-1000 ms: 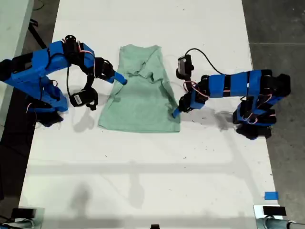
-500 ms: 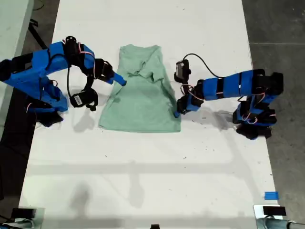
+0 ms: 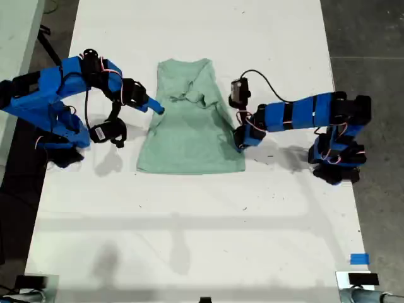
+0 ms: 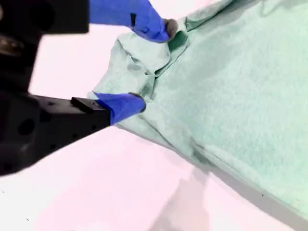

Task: Fold t-shirt

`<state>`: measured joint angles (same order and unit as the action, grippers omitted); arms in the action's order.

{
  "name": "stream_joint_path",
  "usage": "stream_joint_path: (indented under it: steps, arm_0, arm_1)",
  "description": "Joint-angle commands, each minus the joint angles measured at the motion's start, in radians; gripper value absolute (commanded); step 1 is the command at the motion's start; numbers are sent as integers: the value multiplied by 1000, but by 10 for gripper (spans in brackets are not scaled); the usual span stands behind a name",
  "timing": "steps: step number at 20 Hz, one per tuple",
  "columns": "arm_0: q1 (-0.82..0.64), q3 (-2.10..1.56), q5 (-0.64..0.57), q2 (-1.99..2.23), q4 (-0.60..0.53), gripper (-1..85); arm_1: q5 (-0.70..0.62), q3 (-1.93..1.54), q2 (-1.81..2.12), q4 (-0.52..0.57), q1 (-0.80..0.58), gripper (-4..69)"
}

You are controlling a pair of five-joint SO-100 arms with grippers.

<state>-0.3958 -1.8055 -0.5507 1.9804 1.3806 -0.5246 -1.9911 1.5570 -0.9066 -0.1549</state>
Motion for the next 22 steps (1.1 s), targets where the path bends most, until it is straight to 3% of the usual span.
stream_joint_path:
  steps: [1, 5, 12, 15, 21, 22]
  arm_0:
    - [-2, 0, 8, 48, -20, 242]
    - [-3, -28, 9, 75, -26, 242]
    - [-11, -52, 9, 106, -25, 242]
    - [-15, -75, 9, 127, -28, 242]
    - [-18, -92, 12, 132, -32, 242]
    - [-18, -94, 12, 133, -32, 242]
  arm_1:
    - [2, 172, 29, -196, 12, -11]
    - [-12, 428, 49, -460, 38, -11]
    - [74, 870, -265, -449, 126, -11]
    - [127, 980, -410, -394, 150, -11]
    - [235, 994, -660, -114, 146, -6]
    - [247, 1026, -693, -109, 140, 20]
